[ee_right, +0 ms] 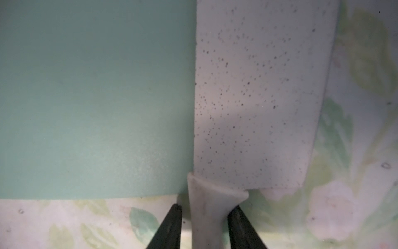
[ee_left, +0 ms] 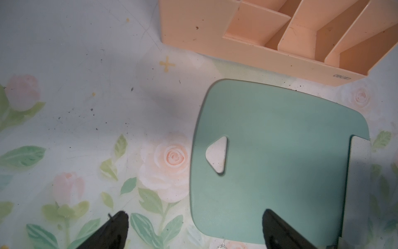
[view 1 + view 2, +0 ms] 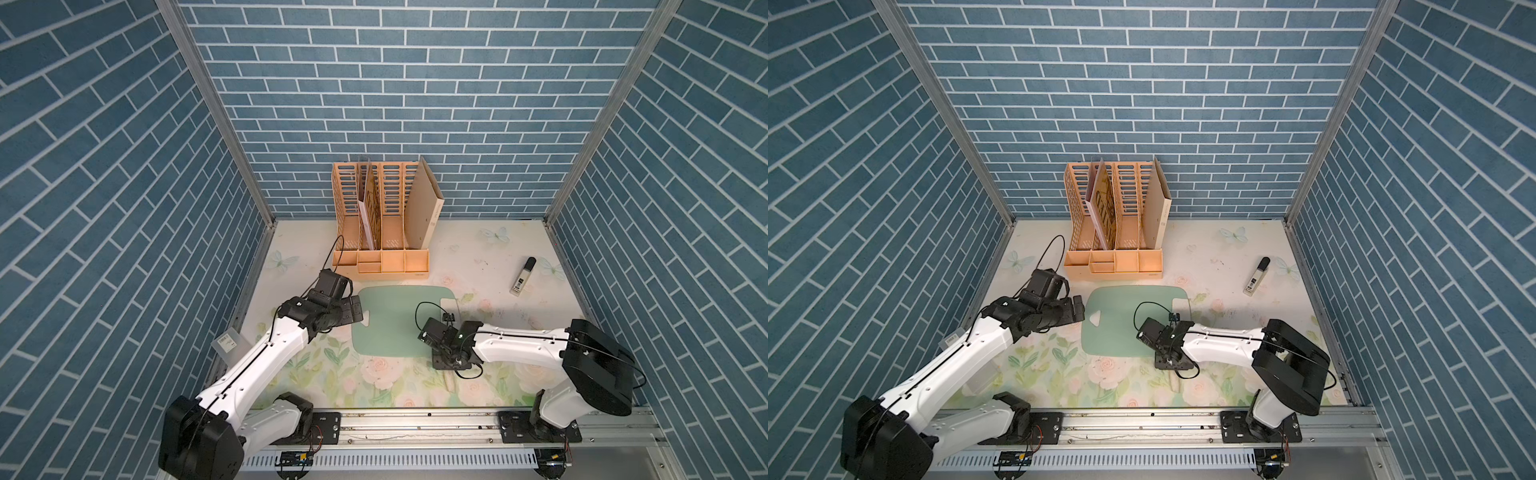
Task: Align the knife with the edge of the cutting board
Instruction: Place the knife at the edge of the cutting board.
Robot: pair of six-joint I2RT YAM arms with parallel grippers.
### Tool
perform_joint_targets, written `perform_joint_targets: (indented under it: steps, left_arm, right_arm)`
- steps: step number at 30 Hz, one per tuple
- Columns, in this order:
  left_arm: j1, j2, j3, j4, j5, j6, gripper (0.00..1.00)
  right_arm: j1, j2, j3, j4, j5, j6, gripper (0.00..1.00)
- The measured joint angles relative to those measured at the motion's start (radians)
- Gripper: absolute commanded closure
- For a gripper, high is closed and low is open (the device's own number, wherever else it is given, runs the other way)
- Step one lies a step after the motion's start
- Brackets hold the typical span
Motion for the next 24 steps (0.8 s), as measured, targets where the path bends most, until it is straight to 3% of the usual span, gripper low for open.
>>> perform_joint_targets:
  steps: [15, 24]
  left_arm:
    - [-0.004, 0.000, 0.000, 0.000, -0.001, 0.000, 0.00]
    - [-0.006, 0.000, 0.000, 0.000, -0.001, 0.000, 0.00]
  right_arm:
    - [0.000, 0.000, 0.000, 0.000, 0.000, 0.000, 0.60]
    - [0.000, 0.001, 0.002, 0.006, -0.001, -0.006, 0.50]
